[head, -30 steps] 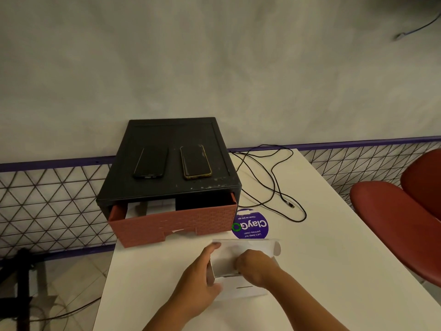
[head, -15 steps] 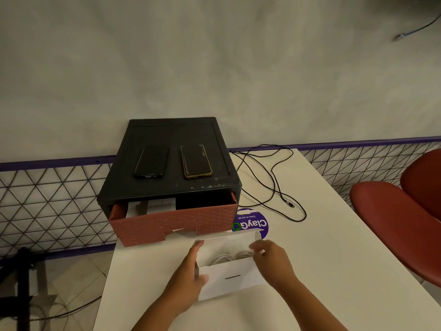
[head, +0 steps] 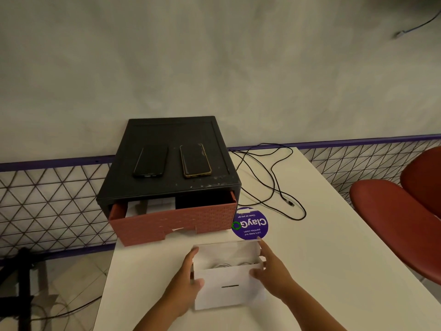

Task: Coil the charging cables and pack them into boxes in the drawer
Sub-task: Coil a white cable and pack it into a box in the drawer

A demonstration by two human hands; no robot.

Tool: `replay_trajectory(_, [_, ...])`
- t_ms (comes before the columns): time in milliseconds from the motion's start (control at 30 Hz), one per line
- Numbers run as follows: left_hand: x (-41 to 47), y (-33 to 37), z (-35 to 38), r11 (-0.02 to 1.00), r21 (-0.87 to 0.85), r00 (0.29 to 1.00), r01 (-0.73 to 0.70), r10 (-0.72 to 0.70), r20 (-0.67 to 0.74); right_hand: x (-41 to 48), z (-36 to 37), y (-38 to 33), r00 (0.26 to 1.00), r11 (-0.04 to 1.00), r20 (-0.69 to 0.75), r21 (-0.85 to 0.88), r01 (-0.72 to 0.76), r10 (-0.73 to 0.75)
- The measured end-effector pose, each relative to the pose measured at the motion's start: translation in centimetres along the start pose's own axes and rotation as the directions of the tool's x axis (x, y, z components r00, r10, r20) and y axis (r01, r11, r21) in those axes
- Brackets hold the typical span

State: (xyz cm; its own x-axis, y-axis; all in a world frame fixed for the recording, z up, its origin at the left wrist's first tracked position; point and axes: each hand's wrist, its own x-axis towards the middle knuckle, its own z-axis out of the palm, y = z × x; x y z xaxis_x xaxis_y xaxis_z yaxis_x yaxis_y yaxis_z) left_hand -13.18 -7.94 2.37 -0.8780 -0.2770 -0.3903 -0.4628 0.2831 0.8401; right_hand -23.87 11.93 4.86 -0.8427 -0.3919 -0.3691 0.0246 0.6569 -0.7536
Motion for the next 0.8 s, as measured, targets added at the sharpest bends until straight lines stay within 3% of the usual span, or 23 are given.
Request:
replay_trajectory(233, [-0.1, 0.2, 0.9, 0.991, 0.137, 0.992, -0.004, 0.022, -0.128, -0.1, 0.0, 0.5, 0.999, 0.998, -0.035, -0.064, -0.021, 0.019])
replay_trajectory(533, [-0.4, -0.1, 1.0, 0.994, 0.107, 0.987, 0.038, -0.021, -0.160, -0.1, 0.5, 1.2, 0.990, 0.981, -0.065, -0.138, -0.135, 0.127])
replay_trajectory(667, [-0.5, 0.0, 1.0, 0.989, 0.142, 0.988, 0.032, -0.011, -0.153, -0.6, 0.7, 1.3, 0.994, 0.980, -0.054, -0.168, -0.103, 0.095])
replay_trajectory(733, [-0.5, 0.2, 1.3, 0.978, 0.210, 0.994, 0.002, 0.020, -0.103, -0.6, 0.7, 1.2, 0.998, 0.967, -0.038, -0.250, -0.052, 0.044])
replay_trajectory(800, [-0.6, 0.5, 1.7, 0.916, 0.397, 0.997, -0.058, 0.076, -0.031, -0.7, 0.7, 1.1, 1.000, 0.934, -0.014, -0.358, -0.018, 0.014])
